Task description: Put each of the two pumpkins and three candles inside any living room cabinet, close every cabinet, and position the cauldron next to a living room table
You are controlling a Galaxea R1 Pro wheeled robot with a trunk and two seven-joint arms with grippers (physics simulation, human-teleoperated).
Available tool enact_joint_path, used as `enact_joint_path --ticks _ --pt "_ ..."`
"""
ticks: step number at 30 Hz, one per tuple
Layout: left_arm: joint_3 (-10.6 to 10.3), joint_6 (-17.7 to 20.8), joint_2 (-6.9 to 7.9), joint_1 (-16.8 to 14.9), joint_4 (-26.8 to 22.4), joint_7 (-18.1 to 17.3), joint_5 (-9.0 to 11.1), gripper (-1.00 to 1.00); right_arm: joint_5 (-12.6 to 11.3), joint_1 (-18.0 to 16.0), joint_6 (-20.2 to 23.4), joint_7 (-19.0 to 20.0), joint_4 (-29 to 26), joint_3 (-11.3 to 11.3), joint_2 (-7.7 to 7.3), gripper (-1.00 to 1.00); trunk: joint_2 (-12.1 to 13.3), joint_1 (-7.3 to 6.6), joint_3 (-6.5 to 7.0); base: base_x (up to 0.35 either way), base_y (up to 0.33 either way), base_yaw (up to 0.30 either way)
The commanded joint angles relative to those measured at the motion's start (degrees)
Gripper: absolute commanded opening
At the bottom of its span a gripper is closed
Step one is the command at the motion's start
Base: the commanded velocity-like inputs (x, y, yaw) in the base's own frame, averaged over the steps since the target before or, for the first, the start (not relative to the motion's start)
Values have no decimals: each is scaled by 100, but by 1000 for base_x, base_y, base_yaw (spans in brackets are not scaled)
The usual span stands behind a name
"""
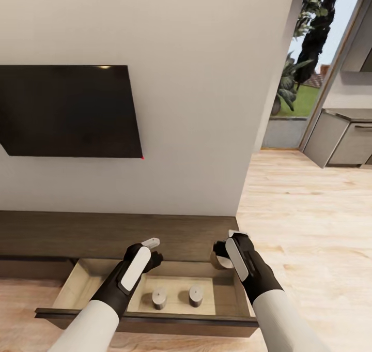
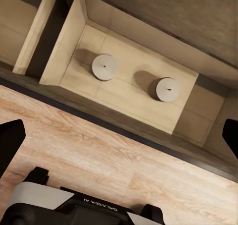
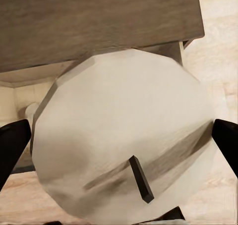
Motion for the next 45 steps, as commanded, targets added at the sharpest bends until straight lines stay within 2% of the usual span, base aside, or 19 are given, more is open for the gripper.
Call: enact_joint_path --ticks 1,11,25,31,45 --pt "-9 3 2 -5 -9 57 54 100 -56 -6 38 -58 -5 10 -2 -100 -13 4 -12 3 0 0" --pt "21 4 -2 -5 -35 58 54 100 -93 -6 191 -37 21 -6 -10 -100 -13 4 -12 0 0 0" --pt "31 12 -3 -5 -39 58 55 100 -33 60 108 -12 37 -11 -32 -100 -574 311 -263 0 0 0" --pt "32 10 -6 -5 -39 58 55 100 -24 56 95 -13 88 19 -185 -100 -815 443 -371 0 0 0" --pt "23 3 -16 -5 -39 58 55 100 -66 56 185 -56 171 -7 -162 -100 -1376 750 -622 0 0 0"
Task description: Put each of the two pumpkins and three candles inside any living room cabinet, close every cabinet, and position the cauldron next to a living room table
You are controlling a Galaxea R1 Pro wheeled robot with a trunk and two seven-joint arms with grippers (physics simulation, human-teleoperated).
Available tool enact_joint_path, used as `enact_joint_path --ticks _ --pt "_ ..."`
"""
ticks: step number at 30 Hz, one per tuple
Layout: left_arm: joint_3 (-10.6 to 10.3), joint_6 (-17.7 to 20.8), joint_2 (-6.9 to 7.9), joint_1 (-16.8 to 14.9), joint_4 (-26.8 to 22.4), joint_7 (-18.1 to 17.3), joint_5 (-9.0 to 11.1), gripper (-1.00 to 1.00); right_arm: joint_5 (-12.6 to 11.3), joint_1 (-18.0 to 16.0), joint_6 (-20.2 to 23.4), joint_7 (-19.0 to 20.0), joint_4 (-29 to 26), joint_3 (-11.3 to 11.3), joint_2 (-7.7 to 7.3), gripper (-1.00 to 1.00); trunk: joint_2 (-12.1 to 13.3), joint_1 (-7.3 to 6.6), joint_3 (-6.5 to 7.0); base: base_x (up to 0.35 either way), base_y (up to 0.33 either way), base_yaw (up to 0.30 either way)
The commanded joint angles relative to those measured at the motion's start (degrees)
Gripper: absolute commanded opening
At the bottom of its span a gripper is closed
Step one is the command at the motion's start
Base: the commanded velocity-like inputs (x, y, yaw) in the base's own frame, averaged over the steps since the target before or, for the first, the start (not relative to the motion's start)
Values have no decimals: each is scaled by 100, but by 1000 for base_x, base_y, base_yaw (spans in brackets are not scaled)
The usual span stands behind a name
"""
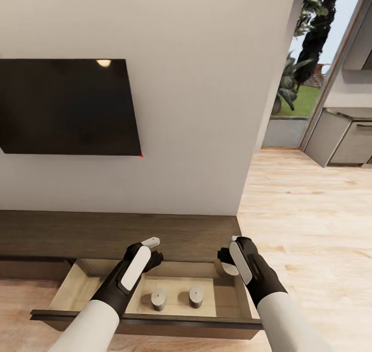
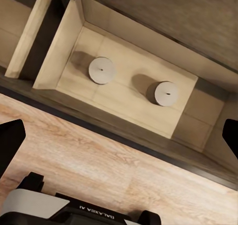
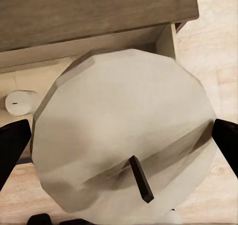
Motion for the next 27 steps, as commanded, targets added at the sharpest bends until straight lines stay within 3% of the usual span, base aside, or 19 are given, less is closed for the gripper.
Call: enact_joint_path --ticks 1,10,27 --pt "-12 5 3 -5 -7 57 55 100 -61 -5 11 -59 8 8 -1 -100 -50 24 -27 0 0 0" --pt "1 4 0 -5 -7 57 55 100 -104 -66 -18 -60 621 -26 -9 -100 -411 222 -189 0 0 0" --pt "14 16 -6 -5 -136 48 71 100 -93 -72 -71 -52 666 -11 13 -100 -1093 595 -494 0 0 0"
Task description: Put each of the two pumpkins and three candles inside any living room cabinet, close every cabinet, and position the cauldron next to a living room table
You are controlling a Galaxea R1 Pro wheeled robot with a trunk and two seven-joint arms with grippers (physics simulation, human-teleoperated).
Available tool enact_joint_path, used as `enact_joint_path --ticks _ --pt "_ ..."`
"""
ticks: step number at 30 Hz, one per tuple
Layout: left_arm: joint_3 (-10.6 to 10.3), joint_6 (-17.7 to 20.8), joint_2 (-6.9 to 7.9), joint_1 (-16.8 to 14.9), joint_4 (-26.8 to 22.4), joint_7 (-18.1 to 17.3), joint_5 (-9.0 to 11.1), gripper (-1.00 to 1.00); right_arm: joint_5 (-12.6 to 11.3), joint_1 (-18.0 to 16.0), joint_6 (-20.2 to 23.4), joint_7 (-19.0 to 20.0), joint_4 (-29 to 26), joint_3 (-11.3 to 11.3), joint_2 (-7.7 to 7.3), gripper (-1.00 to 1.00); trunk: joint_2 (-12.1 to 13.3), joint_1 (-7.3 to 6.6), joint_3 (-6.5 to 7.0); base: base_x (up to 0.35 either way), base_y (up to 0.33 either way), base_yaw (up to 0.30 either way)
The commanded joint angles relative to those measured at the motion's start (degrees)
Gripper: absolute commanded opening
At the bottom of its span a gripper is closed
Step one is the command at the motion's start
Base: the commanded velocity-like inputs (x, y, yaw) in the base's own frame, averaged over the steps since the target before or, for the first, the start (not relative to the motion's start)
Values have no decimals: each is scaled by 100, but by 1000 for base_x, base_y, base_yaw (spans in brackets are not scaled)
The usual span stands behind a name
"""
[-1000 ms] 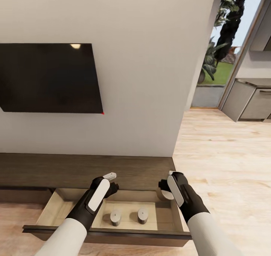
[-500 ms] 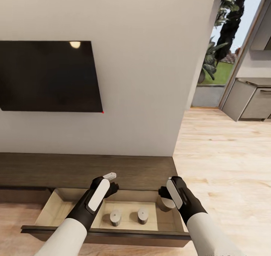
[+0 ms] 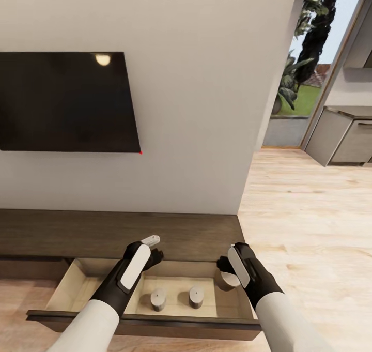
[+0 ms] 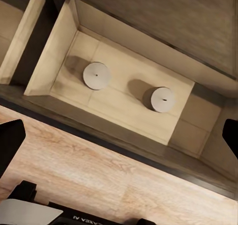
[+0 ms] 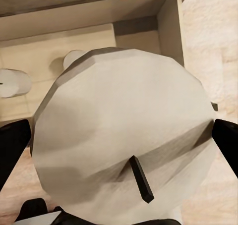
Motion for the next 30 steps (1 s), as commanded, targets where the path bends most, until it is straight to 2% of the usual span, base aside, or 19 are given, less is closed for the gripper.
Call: enact_joint_path --ticks 1,20,30 --pt "-11 6 2 -4 -18 60 52 100 -50 -6 12 -57 -6 17 5 -100 -48 24 -26 0 0 0" --pt "6 8 2 -4 -90 58 118 100 -15 -5 3 -64 -6 41 64 -100 -810 441 -367 0 0 0" --pt "-10 17 -40 -4 -98 61 126 100 -62 -3 8 -35 -6 40 13 -100 -1211 660 -547 0 0 0"
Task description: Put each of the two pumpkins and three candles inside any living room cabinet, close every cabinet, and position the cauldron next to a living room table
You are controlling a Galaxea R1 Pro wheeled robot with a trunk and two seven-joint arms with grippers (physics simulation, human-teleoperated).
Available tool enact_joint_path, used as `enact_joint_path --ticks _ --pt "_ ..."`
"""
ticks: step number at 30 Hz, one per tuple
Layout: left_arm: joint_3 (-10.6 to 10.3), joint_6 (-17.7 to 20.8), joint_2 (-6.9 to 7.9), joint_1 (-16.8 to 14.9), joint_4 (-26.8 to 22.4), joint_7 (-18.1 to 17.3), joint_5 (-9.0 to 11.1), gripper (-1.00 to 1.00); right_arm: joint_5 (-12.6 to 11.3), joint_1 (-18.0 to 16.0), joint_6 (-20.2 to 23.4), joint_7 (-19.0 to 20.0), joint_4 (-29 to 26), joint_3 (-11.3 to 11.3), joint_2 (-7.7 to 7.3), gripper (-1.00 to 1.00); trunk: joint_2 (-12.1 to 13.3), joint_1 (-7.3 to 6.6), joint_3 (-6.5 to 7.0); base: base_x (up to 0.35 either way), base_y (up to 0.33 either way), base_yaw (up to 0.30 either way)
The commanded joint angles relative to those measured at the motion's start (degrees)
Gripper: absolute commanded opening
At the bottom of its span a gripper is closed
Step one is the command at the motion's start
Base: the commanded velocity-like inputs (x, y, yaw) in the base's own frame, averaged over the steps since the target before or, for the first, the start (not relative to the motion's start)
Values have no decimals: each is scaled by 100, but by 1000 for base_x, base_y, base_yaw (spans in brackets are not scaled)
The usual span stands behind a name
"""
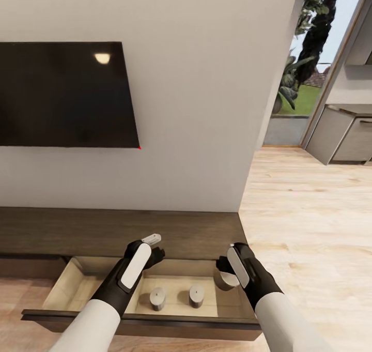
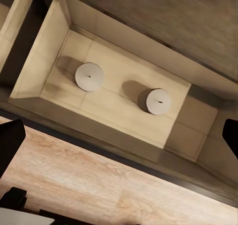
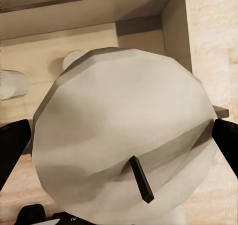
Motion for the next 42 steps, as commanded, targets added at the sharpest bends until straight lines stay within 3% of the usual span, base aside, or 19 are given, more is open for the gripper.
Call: enact_joint_path --ticks 1,27,32,42 --pt "-11 3 1 -4 -7 57 53 100 -57 -3 9 -55 -7 14 5 -100 -46 23 -25 0 0 0" --pt "-20 3 -2 -4 -7 54 48 100 4 0 -3 -53 -7 43 29 -100 -1089 594 -492 0 0 0" --pt "-27 3 -80 -4 -7 54 48 100 0 0 -102 -53 -7 47 22 -100 -1290 704 -581 0 0 0" --pt "-32 1 -96 -4 -7 54 44 100 4 0 -161 -43 -7 58 16 -100 -1691 924 -761 0 0 0"
